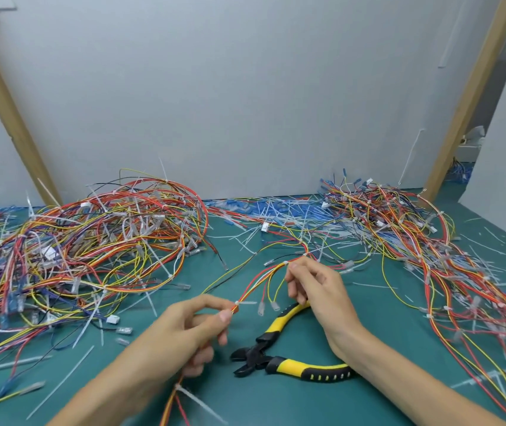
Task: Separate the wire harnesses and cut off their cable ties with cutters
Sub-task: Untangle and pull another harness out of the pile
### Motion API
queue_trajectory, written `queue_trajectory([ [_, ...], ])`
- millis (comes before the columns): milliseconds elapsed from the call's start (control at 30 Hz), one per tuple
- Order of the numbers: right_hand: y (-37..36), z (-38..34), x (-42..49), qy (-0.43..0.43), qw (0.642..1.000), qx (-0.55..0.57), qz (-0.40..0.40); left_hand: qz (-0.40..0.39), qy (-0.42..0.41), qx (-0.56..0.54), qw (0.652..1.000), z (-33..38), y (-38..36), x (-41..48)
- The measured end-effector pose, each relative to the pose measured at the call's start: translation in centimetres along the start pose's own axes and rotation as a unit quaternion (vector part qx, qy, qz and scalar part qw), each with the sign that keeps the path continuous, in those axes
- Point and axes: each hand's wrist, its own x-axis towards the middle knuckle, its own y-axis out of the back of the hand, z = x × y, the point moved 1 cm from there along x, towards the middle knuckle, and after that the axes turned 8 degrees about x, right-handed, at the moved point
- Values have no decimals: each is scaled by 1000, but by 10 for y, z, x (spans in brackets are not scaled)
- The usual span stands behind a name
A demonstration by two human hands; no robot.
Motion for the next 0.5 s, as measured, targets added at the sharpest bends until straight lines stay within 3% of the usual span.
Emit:
queue_trajectory([
  [100,0,-1,0,8,1000,8,11,31,-25,101,994,27,15,5],
  [200,3,-2,-1,36,998,8,45,61,-98,229,967,70,31,18],
  [233,4,-2,-1,50,997,3,61,75,-139,292,943,84,35,23],
  [300,5,-2,-2,71,994,-1,86,126,-227,436,862,101,35,31],
  [367,6,-2,-2,67,992,22,101,167,-298,482,807,100,26,37],
  [500,8,-5,-1,-14,989,98,114,220,-319,395,833,53,2,49],
])
